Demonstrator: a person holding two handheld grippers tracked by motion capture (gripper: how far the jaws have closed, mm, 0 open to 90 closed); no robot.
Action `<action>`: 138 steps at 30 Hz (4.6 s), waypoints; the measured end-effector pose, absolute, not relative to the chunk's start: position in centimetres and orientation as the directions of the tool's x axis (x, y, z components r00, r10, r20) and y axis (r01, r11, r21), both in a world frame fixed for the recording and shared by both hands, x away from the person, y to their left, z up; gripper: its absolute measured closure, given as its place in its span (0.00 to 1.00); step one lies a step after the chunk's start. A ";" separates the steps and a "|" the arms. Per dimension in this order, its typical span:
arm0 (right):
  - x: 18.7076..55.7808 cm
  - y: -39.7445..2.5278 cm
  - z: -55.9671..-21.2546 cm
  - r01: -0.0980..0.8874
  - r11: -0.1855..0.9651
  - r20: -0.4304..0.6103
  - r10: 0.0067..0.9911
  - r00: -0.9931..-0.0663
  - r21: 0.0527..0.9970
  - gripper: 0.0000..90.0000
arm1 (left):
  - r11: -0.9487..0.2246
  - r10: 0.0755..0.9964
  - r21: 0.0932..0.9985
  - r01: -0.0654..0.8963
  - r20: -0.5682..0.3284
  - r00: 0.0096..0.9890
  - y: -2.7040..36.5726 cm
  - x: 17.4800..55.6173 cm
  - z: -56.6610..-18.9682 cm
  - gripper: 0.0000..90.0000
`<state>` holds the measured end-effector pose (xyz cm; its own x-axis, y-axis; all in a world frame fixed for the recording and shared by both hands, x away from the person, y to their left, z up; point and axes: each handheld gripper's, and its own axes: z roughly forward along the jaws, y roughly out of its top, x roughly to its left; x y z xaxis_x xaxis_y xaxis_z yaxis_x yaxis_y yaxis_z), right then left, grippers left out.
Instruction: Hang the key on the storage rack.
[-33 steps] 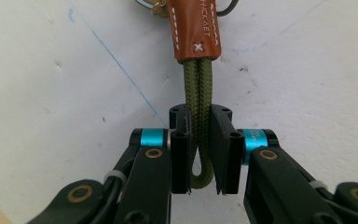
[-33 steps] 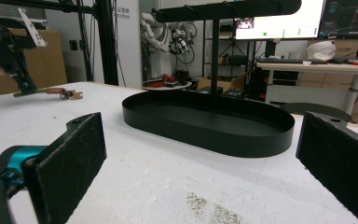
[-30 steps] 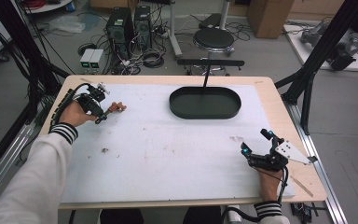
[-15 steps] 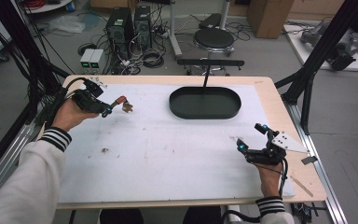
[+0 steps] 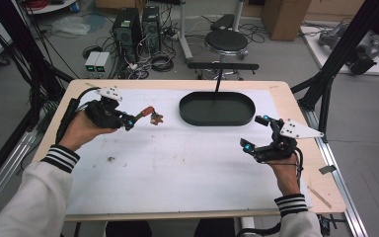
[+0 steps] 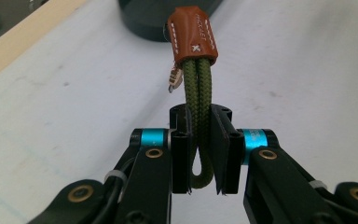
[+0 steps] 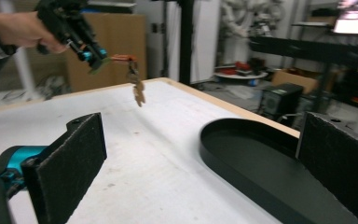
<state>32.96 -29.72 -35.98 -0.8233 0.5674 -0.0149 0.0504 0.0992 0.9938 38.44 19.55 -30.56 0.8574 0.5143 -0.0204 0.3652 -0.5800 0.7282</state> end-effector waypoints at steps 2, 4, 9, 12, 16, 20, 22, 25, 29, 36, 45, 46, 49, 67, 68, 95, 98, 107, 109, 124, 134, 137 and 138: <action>33.3 -29.1 -35.5 0.036 0.110 -0.029 0.539 -0.842 0.993 0.01 | -0.578 0.486 0.738 0.349 -0.032 0.873 18.9 37.9 -30.5 0.88; 33.6 -28.5 -35.1 0.044 0.115 -0.021 0.512 -0.859 0.992 0.01 | -0.591 0.453 0.739 0.324 -0.029 0.891 18.1 37.3 -30.5 0.88; 34.3 -26.9 -34.2 0.058 0.156 -0.019 0.449 -0.893 0.986 0.01 | -0.608 0.389 0.746 0.271 -0.017 0.921 16.2 36.3 -30.3 0.88; 34.7 -26.0 -33.7 0.055 0.187 -0.026 0.405 -0.914 0.981 0.01 | -0.614 0.358 0.748 0.252 -0.020 0.933 15.2 35.9 -30.3 0.88; 35.1 -24.8 -33.1 0.064 0.229 -0.024 0.361 -0.932 0.971 0.01 | -0.630 0.316 0.744 0.222 -0.015 0.948 13.7 35.5 -30.4 0.88; 35.4 -23.6 -32.9 0.062 0.265 -0.027 0.317 -0.948 0.962 0.01 | -0.647 0.273 0.737 0.195 -0.015 0.962 12.3 35.2 -30.7 0.88; 35.4 -23.0 -32.9 0.061 0.279 -0.026 0.299 -0.954 0.958 0.01 | -0.657 0.252 0.731 0.182 -0.014 0.968 11.7 35.1 -30.8 0.88; 35.5 -22.1 -33.0 0.058 0.314 -0.026 0.257 -0.966 0.948 0.03 | -0.666 0.229 0.727 0.165 -0.011 0.973 11.0 34.9 -30.9 0.88; 35.6 -20.4 -33.3 0.049 0.374 -0.021 0.182 -0.983 0.926 0.05 | -0.675 0.204 0.723 0.151 -0.014 0.979 10.2 34.7 -31.2 0.88; 36.1 -18.5 -33.8 0.042 0.423 -0.018 0.137 -0.990 0.905 0.09 | -0.683 0.182 0.715 0.148 -0.029 0.983 9.4 34.6 -31.7 0.88; 36.2 -16.1 -34.3 -0.004 0.518 -0.020 0.026 -0.999 0.855 0.31 | -0.712 0.166 0.689 0.133 -0.019 0.986 9.0 34.3 -32.0 0.88; 36.2 -16.1 -34.3 -0.004 0.518 -0.020 0.026 -0.999 0.855 0.31 | -0.717 0.162 0.685 0.131 -0.019 0.987 9.0 34.3 -32.0 0.88; 36.2 -15.6 -34.6 -0.016 0.546 -0.028 0.014 -1.000 0.837 0.36 | -0.728 0.157 0.674 0.125 -0.014 0.988 8.8 34.2 -32.2 0.88; 35.9 -14.0 -35.1 -0.119 0.635 -0.092 -0.076 -0.993 0.763 0.75 | -0.754 0.128 0.649 0.105 -0.012 0.992 8.4 33.9 -32.5 0.88; 35.8 -13.9 -35.1 -0.130 0.638 -0.095 -0.088 -0.992 0.759 0.77 | -0.756 0.125 0.647 0.103 -0.011 0.992 8.4 34.0 -32.5 0.88; 36.6 -17.5 -34.0 0.000 0.521 -0.093 0.153 -0.984 0.853 0.81 | -0.522 0.376 0.832 0.186 0.029 0.926 14.1 35.6 -32.6 0.10; 36.9 -18.8 -33.8 0.049 0.484 -0.074 0.232 -0.970 0.873 0.81 | -0.478 0.408 0.857 0.192 0.023 0.913 15.7 35.3 -33.0 0.06; 37.6 -22.2 -32.9 0.134 0.343 -0.049 0.475 -0.879 0.930 0.81 | -0.392 0.503 0.900 0.189 0.038 0.863 19.5 34.2 -34.5 0.02; 37.8 -22.5 -32.8 0.127 0.333 -0.058 0.493 -0.868 0.934 0.81 | -0.360 0.525 0.917 0.175 0.044 0.850 20.3 33.8 -34.9 0.02; 39.6 -26.4 -31.4 0.112 0.265 -0.113 0.706 -0.699 0.958 0.81 | -0.163 0.656 0.978 0.130 0.009 0.754 25.4 30.6 -39.3 0.02; 40.8 -28.9 -30.7 0.127 0.224 -0.109 0.805 -0.583 0.966 0.81 | -0.088 0.699 0.990 0.109 -0.016 0.715 27.5 28.8 -41.7 0.02; 41.1 -29.5 -30.5 0.120 0.214 -0.116 0.830 -0.546 0.969 0.81 | -0.084 0.710 0.992 0.098 -0.009 0.704 27.8 28.3 -42.3 0.02; 41.2 -29.6 -30.5 0.122 0.210 -0.114 0.836 -0.536 0.970 0.81 | -0.076 0.713 0.993 0.091 -0.010 0.701 27.8 28.2 -42.5 0.02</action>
